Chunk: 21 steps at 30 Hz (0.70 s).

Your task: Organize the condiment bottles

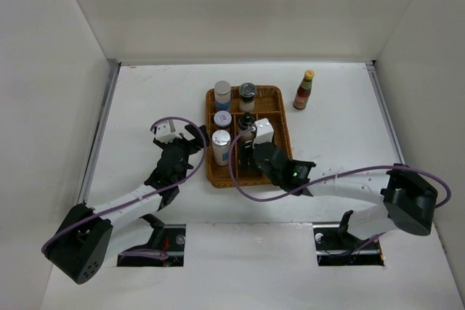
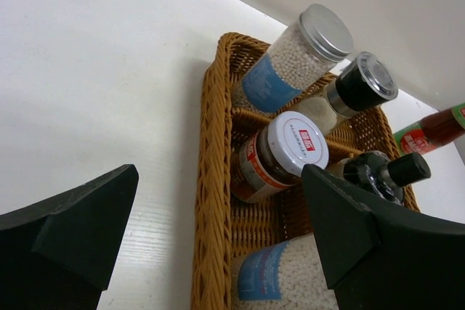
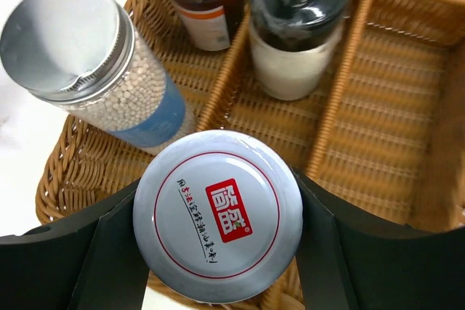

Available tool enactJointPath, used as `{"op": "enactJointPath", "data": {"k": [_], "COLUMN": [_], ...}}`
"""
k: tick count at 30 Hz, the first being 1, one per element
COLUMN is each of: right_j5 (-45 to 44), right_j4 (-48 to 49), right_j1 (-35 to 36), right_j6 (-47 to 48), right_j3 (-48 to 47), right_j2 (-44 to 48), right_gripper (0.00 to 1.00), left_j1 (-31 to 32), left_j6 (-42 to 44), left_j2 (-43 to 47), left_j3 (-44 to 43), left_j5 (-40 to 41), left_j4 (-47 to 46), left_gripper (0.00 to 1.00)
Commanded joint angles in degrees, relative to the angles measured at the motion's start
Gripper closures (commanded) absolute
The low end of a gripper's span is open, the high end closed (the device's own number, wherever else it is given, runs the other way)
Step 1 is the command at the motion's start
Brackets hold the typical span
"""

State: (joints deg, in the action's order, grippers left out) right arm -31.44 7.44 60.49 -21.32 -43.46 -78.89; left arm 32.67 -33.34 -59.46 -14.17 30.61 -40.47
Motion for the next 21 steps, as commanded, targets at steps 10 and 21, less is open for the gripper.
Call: {"op": "enactJointPath", "data": {"k": [10,21], "right_j5": [-1.08,0.24], "right_j4": [11.63,-1.12], "right_j1": [0.46,-11.02], "right_j6": [3.30,5.15], "right_j3": [-2.77,-2.51], "right_j2": [-10.15,12.17], "right_gripper": [0.21,0.03], "left_j1": [-6.78,-7.49], "left_j6": [-6.99,-7.79], "left_j2": [4.61,4.53], "left_j3": [4.50,4.68], "left_j5": [2.17,1.65], "left_j4": [-1.72,-1.37], "left_gripper": [0.02,0.02]}}
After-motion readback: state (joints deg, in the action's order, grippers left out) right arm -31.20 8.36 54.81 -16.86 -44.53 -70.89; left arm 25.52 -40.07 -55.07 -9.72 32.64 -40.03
